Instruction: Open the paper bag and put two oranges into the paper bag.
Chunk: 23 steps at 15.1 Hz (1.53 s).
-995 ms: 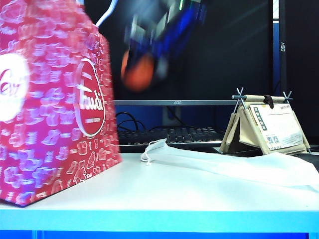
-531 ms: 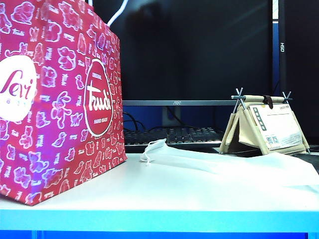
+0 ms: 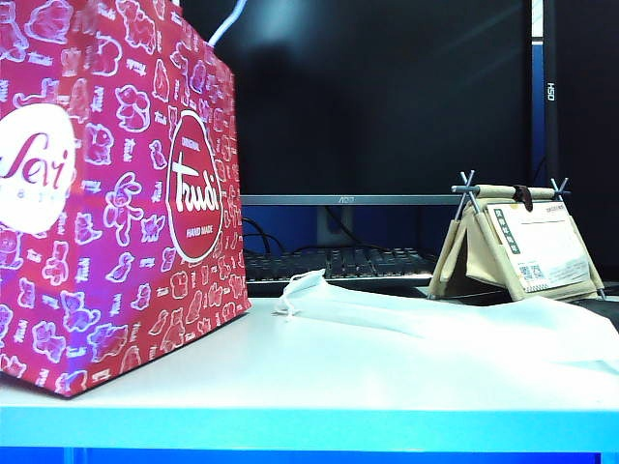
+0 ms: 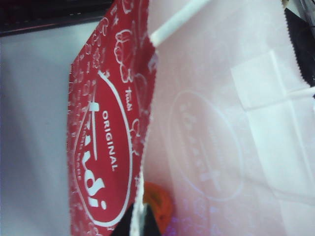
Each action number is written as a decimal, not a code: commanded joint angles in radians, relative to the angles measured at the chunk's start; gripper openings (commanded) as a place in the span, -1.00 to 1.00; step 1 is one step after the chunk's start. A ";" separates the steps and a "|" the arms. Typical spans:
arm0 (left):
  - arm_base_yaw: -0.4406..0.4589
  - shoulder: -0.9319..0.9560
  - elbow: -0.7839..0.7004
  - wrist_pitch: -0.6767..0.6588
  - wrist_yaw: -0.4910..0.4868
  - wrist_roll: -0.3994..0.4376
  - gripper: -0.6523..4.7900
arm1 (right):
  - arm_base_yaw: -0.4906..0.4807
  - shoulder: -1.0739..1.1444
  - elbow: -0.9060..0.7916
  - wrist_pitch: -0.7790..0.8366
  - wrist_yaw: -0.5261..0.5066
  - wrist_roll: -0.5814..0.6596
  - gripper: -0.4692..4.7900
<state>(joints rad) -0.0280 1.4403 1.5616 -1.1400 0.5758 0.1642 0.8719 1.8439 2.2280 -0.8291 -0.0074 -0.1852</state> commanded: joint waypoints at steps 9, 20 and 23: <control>-0.006 -0.004 0.002 0.013 0.023 0.012 -0.78 | 0.010 0.161 0.003 -0.079 -0.062 0.081 -0.83; -0.006 -0.004 0.002 0.020 0.023 0.020 -0.78 | 0.010 0.163 0.005 -0.061 0.069 0.111 1.00; -0.005 -0.004 0.002 0.032 0.023 0.020 -0.78 | 0.013 0.146 0.006 -0.048 0.079 0.106 1.00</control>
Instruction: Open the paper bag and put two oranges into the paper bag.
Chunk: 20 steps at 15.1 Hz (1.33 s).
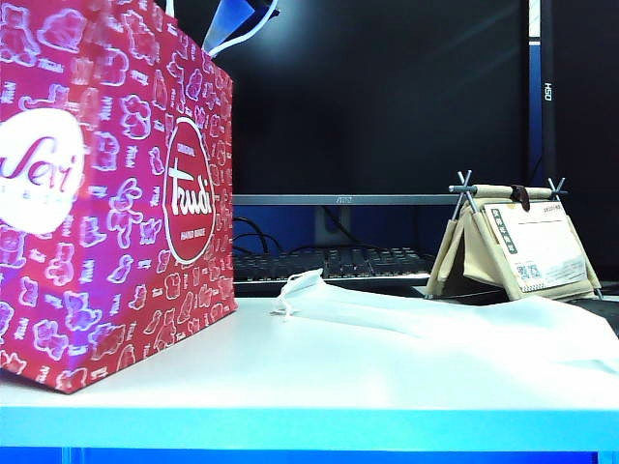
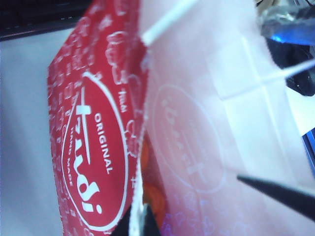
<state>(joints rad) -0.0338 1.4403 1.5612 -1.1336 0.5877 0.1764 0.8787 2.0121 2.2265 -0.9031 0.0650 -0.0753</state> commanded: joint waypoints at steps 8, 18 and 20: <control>0.007 -0.015 0.011 0.152 0.150 0.009 -0.78 | 0.039 -0.365 0.007 0.300 0.071 -0.220 -0.84; 0.006 -0.065 0.007 0.327 0.158 0.007 -0.78 | 0.016 -0.652 -0.086 0.011 0.101 -0.235 -0.84; 0.006 -0.115 0.002 0.397 0.157 0.008 -0.78 | -0.023 -0.749 -0.215 0.122 0.101 -0.226 -0.84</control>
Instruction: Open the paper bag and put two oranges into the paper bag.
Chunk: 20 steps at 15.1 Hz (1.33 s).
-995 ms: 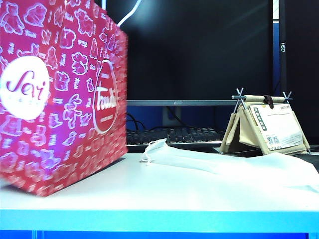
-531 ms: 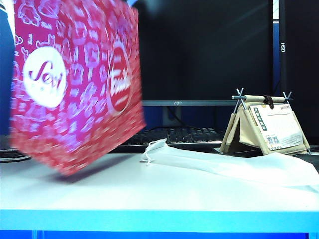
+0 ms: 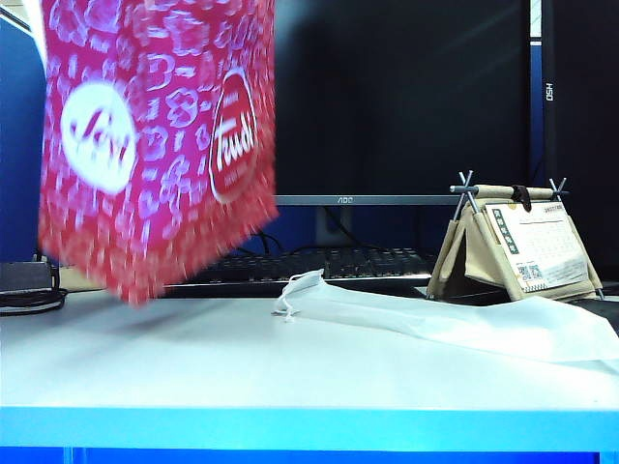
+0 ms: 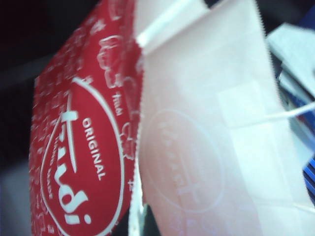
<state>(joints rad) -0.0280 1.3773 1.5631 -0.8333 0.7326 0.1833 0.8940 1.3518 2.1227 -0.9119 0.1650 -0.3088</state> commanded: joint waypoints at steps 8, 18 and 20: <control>0.002 -0.278 -0.212 0.427 -0.075 -0.166 -0.78 | -0.265 -0.487 -0.544 0.478 -0.008 0.127 -0.84; 0.000 -0.508 -0.470 0.765 -0.181 -0.243 -0.78 | -0.274 -0.756 -0.832 0.547 -0.005 0.130 -0.84; 0.000 -0.550 -0.492 0.753 -0.198 -0.235 -0.78 | -0.274 -0.826 -0.914 0.566 0.044 0.175 -0.84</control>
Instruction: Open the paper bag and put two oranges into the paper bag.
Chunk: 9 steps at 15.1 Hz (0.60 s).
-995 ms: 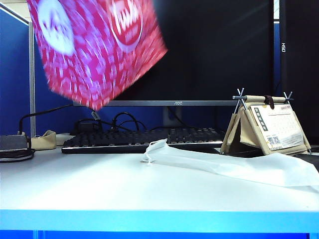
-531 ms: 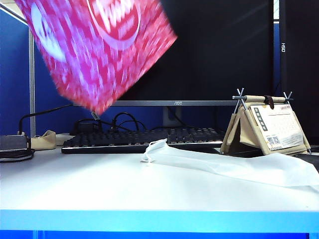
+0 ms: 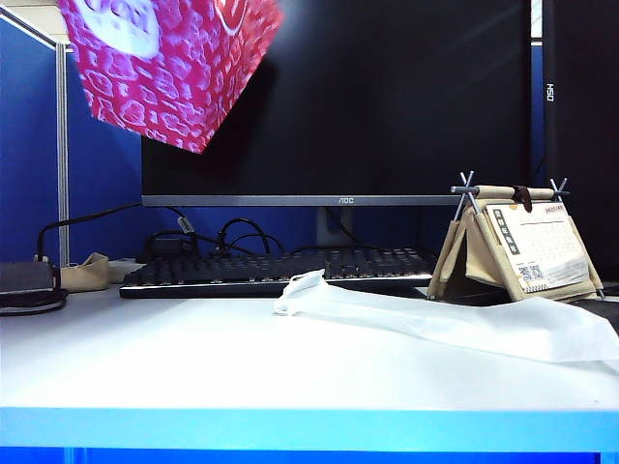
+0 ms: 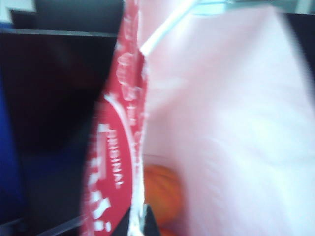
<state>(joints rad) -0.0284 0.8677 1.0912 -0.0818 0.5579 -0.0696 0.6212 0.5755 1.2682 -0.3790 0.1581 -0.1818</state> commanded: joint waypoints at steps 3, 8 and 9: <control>0.000 -0.145 -0.182 0.037 -0.070 0.040 -0.78 | -0.001 -0.154 -0.211 0.063 0.095 0.132 -0.84; 0.000 -0.307 -0.481 0.216 -0.185 0.047 -0.78 | 0.000 -0.213 -0.460 0.169 0.038 0.237 -0.84; 0.000 -0.305 -0.510 0.217 -0.239 0.032 -0.78 | -0.001 -0.211 -0.497 0.208 0.019 0.239 -0.84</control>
<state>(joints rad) -0.0280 0.5560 0.5907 0.1055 0.3721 -0.0212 0.6216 0.3618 0.7906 -0.2348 0.1970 0.0429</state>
